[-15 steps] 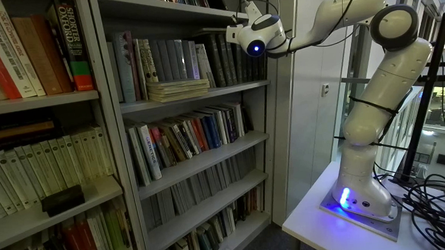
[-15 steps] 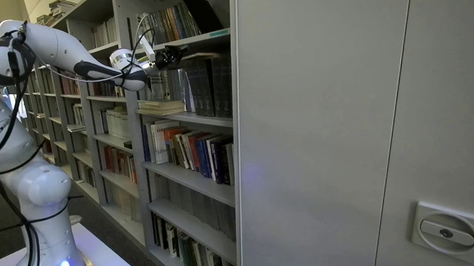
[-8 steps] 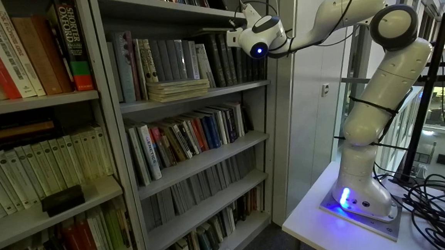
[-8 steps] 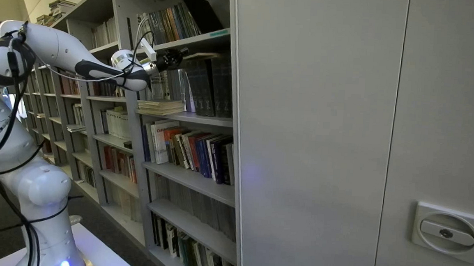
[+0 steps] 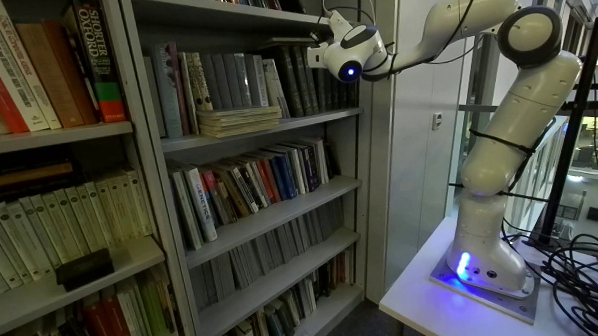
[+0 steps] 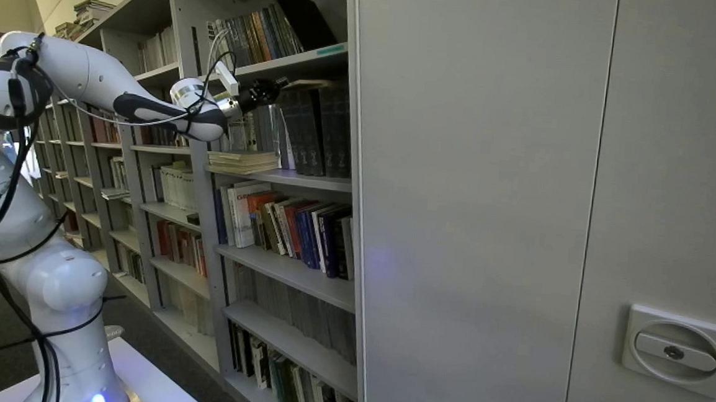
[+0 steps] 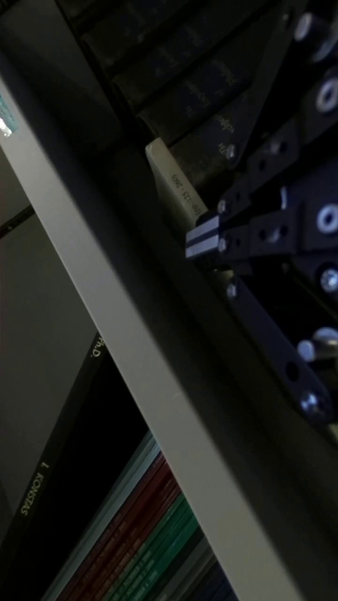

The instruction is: Pick up one of the paper books and put it on top of the large encyclopedia books

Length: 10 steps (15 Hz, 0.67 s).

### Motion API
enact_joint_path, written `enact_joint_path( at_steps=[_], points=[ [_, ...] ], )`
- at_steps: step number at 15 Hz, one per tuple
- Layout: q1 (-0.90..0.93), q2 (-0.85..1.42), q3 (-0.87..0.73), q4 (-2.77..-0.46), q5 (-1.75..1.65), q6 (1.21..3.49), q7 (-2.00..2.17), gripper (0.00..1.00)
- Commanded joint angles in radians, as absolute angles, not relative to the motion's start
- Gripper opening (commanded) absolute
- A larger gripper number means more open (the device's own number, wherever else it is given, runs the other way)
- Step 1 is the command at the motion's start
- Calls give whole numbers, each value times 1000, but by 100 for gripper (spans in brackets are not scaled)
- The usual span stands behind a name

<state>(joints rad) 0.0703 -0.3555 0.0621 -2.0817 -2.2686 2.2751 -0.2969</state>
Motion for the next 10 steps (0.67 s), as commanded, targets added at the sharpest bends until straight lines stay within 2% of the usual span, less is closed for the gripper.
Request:
enact_joint_path(
  at_steps=[1,10],
  points=[
    [54,-392,58,-2122,-2293,2293,-306,0],
    [55,-362,64,-2089,-2300,2287,-310,0]
  ],
)
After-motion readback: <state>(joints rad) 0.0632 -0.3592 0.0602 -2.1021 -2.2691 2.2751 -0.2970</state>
